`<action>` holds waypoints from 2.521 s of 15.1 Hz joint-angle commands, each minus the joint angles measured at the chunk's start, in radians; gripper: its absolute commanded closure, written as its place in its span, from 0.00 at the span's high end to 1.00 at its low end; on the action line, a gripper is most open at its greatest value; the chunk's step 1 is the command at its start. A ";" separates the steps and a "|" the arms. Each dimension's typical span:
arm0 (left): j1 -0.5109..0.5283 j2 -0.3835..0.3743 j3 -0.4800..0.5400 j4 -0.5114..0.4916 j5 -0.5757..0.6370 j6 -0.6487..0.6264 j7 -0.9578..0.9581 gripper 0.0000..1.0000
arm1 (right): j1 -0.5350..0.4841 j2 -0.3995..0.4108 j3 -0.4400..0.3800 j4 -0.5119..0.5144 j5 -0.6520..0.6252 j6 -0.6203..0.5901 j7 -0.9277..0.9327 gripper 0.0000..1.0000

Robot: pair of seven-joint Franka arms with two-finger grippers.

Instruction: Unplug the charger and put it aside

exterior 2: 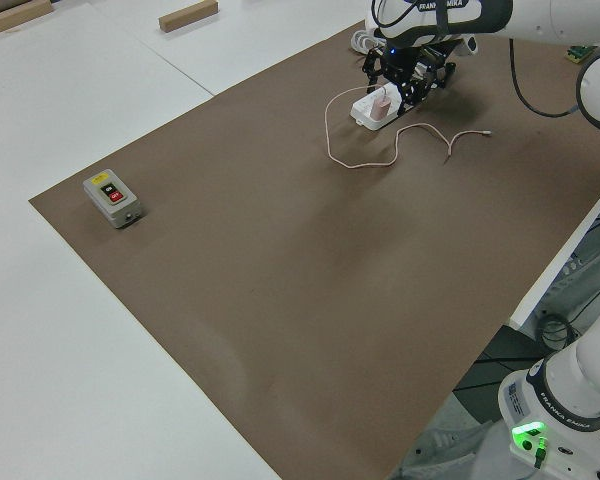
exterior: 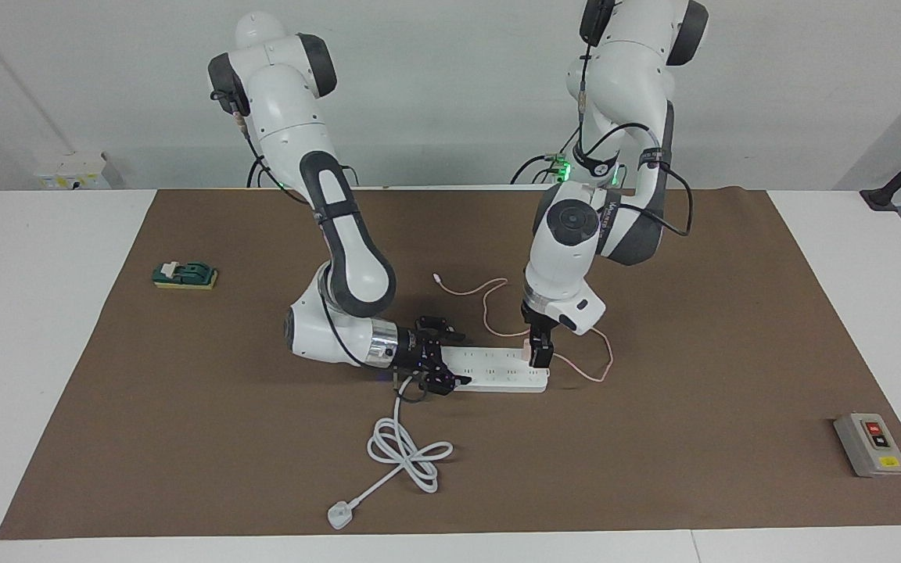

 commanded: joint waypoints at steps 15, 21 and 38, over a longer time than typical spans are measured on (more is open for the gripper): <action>-0.030 0.015 0.013 0.006 0.031 0.019 -0.007 0.21 | 0.004 0.039 0.007 0.009 -0.024 0.057 -0.065 0.00; -0.043 0.017 0.013 -0.009 0.031 0.057 -0.008 0.00 | 0.004 0.039 0.007 0.009 -0.024 0.059 -0.068 0.00; -0.030 -0.049 0.013 0.138 0.043 -0.242 0.191 0.00 | 0.004 0.039 0.007 0.007 -0.024 0.059 -0.073 0.00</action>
